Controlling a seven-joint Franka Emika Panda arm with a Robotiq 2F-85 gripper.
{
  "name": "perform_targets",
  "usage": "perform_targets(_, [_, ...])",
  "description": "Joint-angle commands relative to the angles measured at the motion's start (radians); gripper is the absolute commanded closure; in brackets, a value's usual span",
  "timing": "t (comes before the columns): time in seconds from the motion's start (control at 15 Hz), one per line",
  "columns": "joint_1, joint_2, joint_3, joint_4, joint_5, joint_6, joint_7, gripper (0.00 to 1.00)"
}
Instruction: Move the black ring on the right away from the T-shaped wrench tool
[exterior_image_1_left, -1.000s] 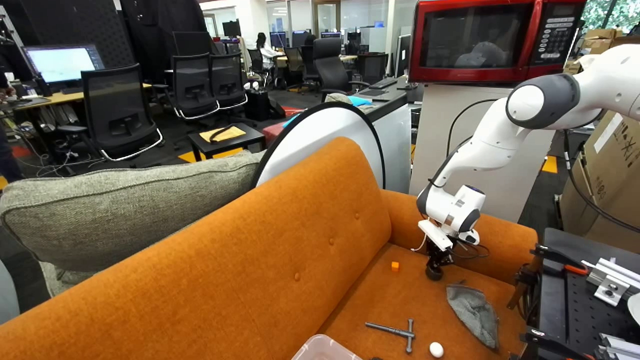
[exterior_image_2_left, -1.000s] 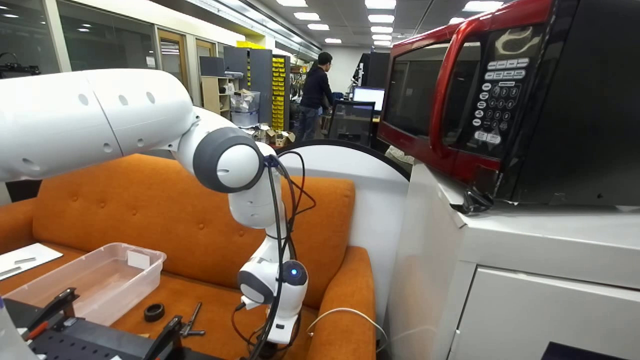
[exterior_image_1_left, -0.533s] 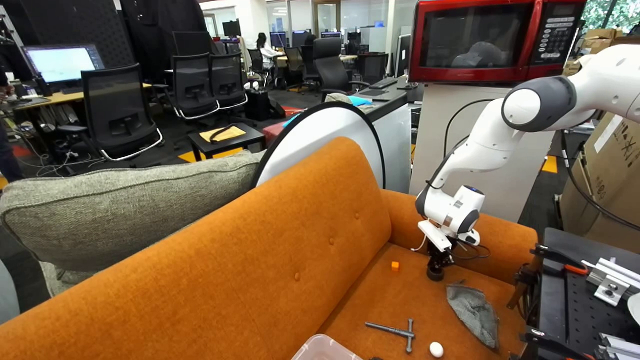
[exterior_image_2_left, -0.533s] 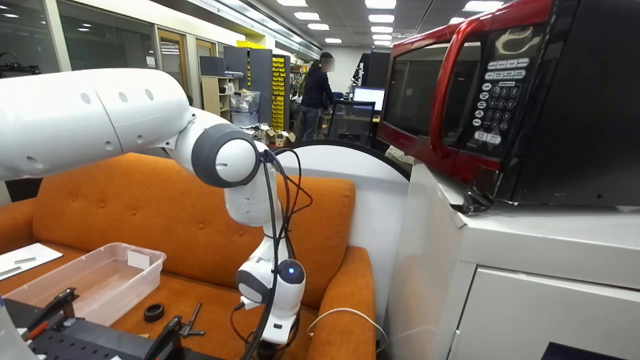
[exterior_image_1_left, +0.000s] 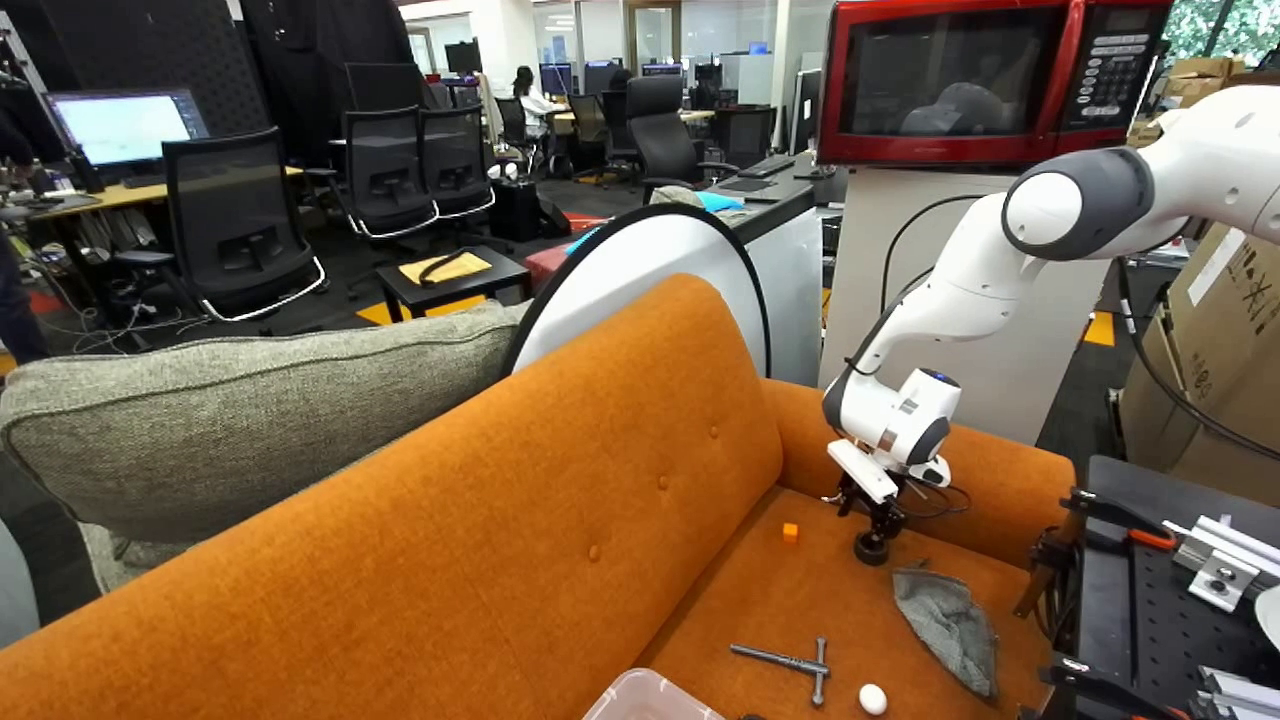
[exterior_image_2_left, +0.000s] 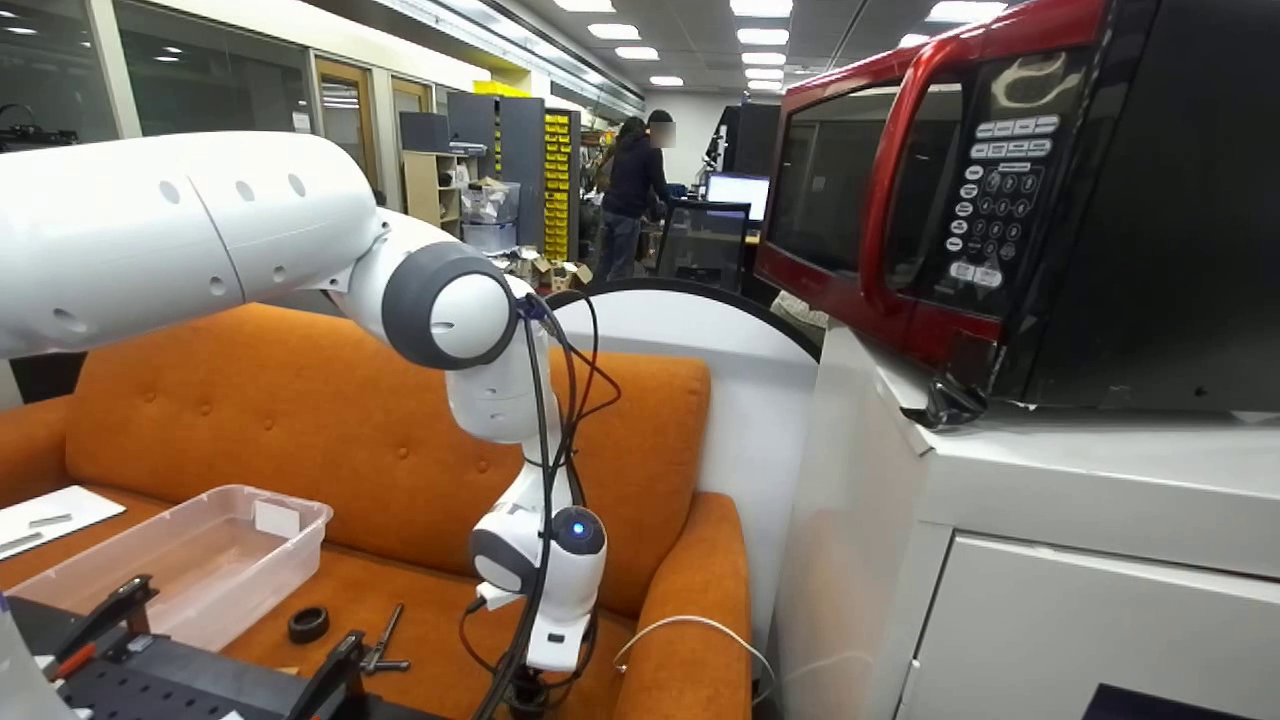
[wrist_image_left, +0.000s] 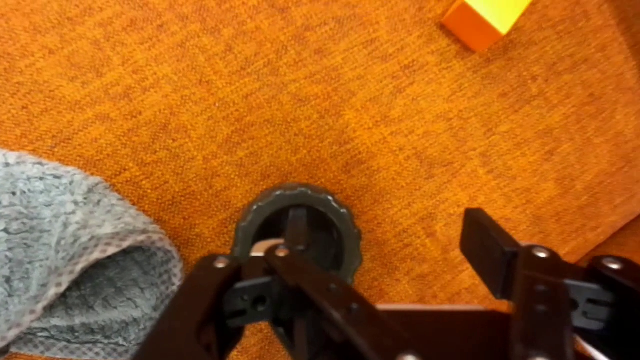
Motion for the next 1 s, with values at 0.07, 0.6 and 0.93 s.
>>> perform_targets(0.07, [-0.005,-0.052,0.022,-0.056,-0.003,0.021,-0.089,0.00])
perform_targets(0.6, [0.007,-0.077,0.012,-0.110,0.000,0.038,-0.161,0.00])
perform_targets(0.93, [0.007,-0.086,0.012,-0.121,0.000,0.038,-0.167,0.00])
